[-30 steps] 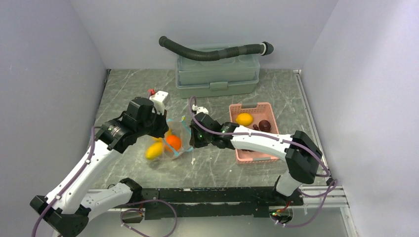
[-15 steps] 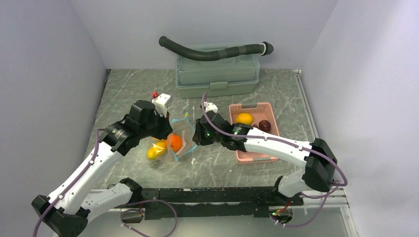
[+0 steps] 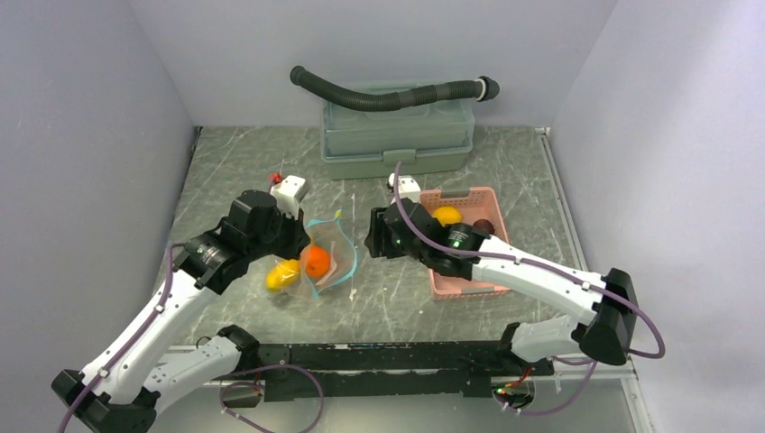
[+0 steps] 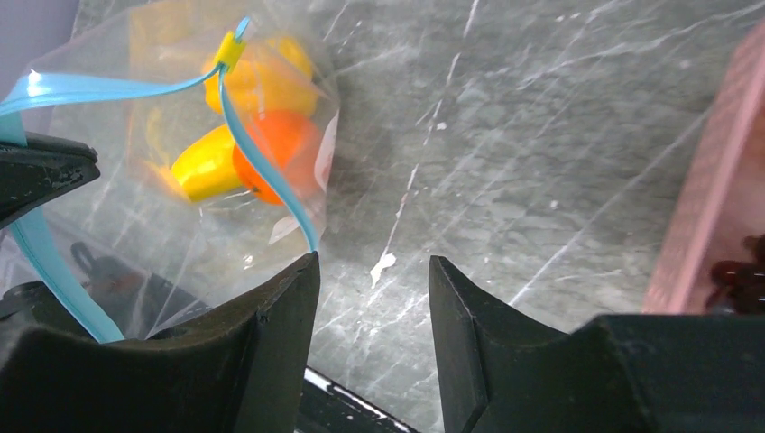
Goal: Place the food in the zip-top bag and seal the zipper
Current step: Adjust the zipper food storage bag at the center of the board, then pick up the fake fruit from the bin.
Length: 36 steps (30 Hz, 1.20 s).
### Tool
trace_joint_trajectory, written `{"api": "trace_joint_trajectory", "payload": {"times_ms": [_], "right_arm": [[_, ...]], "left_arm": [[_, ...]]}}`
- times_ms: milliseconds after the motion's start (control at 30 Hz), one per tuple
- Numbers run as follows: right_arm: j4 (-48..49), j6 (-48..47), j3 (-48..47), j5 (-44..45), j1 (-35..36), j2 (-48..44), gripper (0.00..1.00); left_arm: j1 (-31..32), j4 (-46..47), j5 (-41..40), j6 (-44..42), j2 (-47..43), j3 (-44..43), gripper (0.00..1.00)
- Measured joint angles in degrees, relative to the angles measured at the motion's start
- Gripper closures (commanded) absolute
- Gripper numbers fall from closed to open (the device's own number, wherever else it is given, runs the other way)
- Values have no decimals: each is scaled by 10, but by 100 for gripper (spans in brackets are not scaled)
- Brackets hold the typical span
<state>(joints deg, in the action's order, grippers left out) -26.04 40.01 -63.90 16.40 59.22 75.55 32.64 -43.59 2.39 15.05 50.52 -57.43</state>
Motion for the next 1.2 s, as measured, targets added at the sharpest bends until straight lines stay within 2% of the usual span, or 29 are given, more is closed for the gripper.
{"api": "trace_joint_trajectory", "payload": {"times_ms": [300,500,800,1200], "right_arm": [[-61,-28,-17,72,-33,-50,34],[-84,-40,-17,77,-96,-75,27],[-89,-33,7,76,-194,-81,10],[-81,26,32,68,-295,-24,8]], "left_arm": [[0,0,-9,-4,-5,1,100],[0,-1,-13,-4,-7,3,100],[0,-2,-17,-4,-10,3,100],[0,-2,-18,-4,-10,3,100]]}}
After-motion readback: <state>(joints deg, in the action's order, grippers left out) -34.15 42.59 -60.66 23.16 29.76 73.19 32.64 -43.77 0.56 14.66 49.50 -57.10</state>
